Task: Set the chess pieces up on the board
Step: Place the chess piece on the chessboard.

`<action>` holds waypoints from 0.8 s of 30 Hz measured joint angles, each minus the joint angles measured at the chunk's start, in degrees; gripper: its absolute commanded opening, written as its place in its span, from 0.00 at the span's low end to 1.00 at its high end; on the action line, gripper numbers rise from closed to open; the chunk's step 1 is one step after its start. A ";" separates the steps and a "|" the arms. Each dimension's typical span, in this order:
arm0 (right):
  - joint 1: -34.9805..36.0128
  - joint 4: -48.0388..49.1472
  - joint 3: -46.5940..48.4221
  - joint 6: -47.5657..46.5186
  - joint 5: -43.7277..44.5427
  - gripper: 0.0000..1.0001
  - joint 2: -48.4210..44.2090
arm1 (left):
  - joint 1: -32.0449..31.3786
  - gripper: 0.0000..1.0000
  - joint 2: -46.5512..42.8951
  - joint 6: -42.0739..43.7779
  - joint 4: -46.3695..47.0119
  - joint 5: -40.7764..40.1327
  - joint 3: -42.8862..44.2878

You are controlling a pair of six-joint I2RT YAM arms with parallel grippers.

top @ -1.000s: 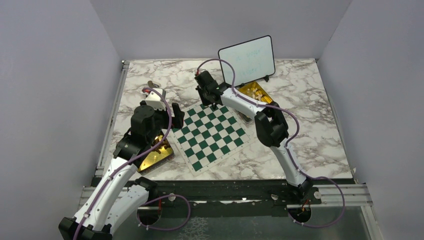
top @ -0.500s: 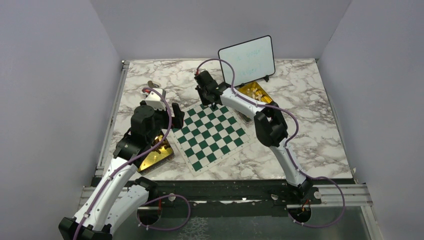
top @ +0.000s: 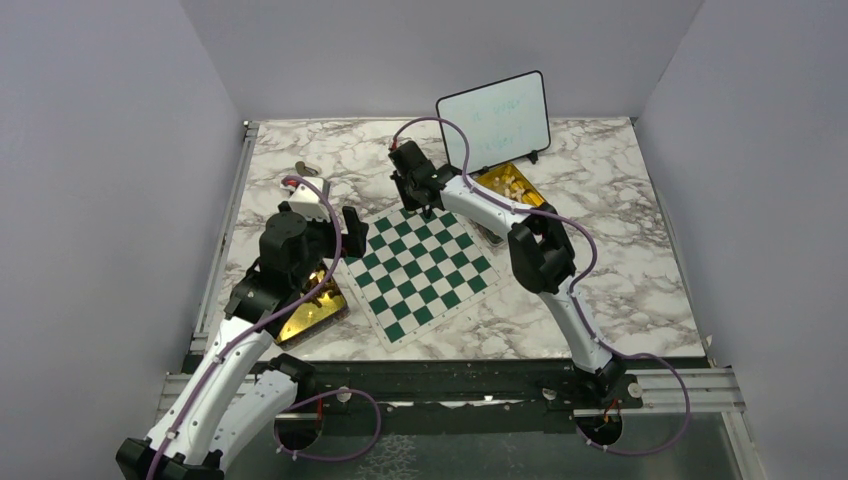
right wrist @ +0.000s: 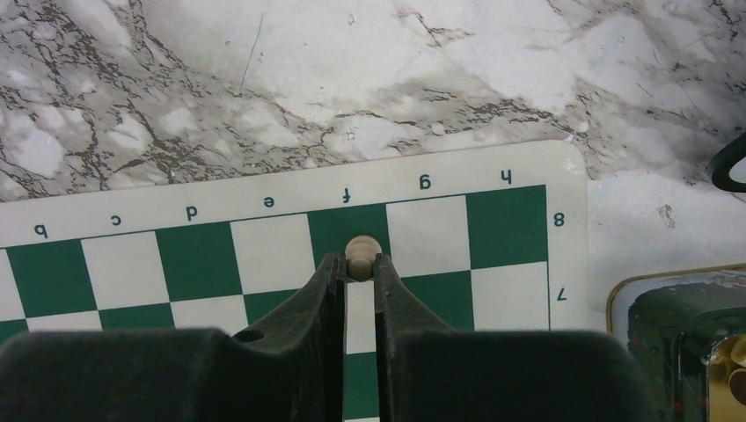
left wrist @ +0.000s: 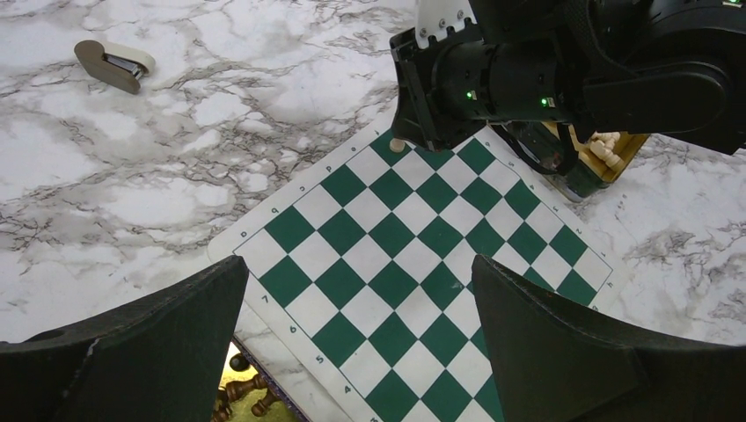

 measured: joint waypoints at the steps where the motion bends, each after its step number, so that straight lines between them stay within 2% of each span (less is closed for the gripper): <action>1: 0.00 0.00 0.00 0.07 -0.04 0.13 0.00 | 0.00 0.99 -0.07 0.00 0.00 0.00 0.00; 19: 0.00 -0.48 0.96 0.11 -0.15 0.14 0.44 | 0.00 0.99 -0.46 0.02 0.00 0.00 0.00; 24: 0.00 -0.48 0.94 0.13 -0.15 0.22 0.44 | 0.00 0.99 -0.46 0.02 -0.02 0.00 0.00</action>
